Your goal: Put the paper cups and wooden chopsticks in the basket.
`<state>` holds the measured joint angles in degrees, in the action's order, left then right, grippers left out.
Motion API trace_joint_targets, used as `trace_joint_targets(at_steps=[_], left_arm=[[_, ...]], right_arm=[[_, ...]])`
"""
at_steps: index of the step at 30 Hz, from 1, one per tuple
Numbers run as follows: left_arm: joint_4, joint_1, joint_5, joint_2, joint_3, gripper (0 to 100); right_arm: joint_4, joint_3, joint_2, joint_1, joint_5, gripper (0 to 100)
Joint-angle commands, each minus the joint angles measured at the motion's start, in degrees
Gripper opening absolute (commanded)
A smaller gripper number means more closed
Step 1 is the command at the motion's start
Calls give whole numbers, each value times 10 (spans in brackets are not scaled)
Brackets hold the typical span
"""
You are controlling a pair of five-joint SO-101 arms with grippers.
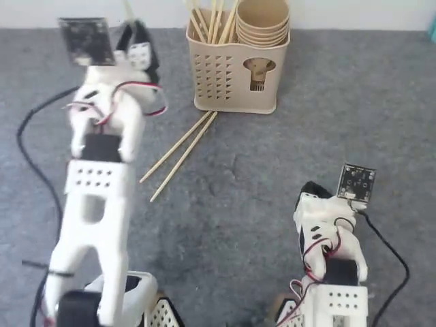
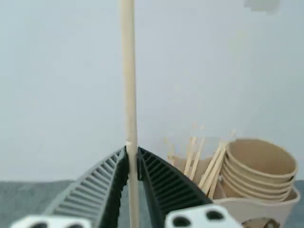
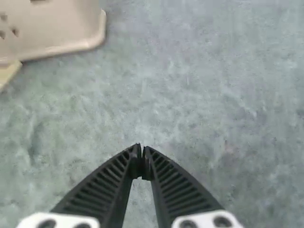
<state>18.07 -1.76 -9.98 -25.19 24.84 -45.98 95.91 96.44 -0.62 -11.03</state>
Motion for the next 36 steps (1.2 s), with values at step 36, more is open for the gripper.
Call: trace_joint_targets(at_steps=[36], left_arm=[[40,68,4,433,-433,250]], right_arm=[[-44,5,73,-3,40,8]])
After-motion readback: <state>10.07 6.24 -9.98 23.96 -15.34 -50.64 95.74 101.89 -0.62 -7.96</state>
